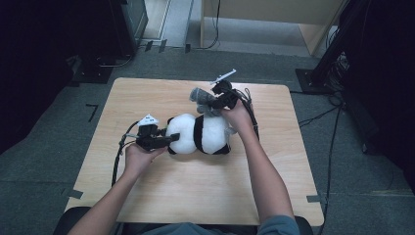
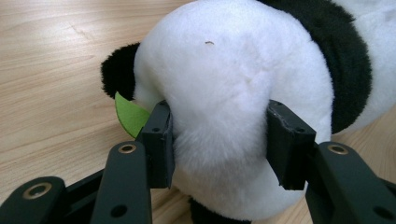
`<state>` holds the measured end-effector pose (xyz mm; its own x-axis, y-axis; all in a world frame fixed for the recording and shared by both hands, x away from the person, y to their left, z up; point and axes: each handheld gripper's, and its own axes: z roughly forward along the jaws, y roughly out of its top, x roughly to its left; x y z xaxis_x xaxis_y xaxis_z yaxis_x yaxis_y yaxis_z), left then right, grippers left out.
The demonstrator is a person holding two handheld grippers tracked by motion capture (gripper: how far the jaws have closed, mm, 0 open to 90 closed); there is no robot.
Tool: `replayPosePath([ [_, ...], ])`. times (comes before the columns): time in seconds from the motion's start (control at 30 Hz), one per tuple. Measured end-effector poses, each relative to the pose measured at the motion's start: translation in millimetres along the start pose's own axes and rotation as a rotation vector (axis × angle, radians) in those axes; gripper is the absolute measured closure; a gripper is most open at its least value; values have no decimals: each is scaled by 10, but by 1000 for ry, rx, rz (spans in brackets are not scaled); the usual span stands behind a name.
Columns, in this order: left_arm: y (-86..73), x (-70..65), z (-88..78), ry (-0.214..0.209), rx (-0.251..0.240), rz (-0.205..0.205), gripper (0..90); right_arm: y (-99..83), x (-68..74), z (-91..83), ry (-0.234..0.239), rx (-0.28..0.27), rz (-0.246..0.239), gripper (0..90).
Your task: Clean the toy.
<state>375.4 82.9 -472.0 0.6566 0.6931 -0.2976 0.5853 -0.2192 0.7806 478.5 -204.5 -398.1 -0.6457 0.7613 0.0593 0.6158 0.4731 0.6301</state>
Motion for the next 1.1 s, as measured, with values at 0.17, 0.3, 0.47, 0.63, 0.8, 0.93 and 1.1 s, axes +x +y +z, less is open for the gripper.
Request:
replayPosePath([
  [0.17, 1, 1, 1, 1, 1, 2, 502, -136, -133, -48, -12, 2, 22, 761],
  [0.3, 2, 3, 0, 0, 4, -1, 504, -224, -208, -64, -19, 6, 42, 761],
  [0.47, 3, 9, 0, -1, 6, -5, 506, -371, -336, -43, -22, 28, 93, 762],
  [0.63, 3, 11, 4, 1, 2, -9, 507, -562, -430, 39, -36, 66, 107, 768],
  [0.8, 3, 13, 4, -1, 1, -11, 507, -714, -452, 119, -42, 104, 120, 769],
  [0.93, 1, 16, 3, -1, 2, -9, 507, -717, -482, 31, -52, 72, 136, 767],
  [1.1, 2, 15, 3, -3, -1, -12, 506, -537, -424, -256, -79, -14, 117, 768],
])
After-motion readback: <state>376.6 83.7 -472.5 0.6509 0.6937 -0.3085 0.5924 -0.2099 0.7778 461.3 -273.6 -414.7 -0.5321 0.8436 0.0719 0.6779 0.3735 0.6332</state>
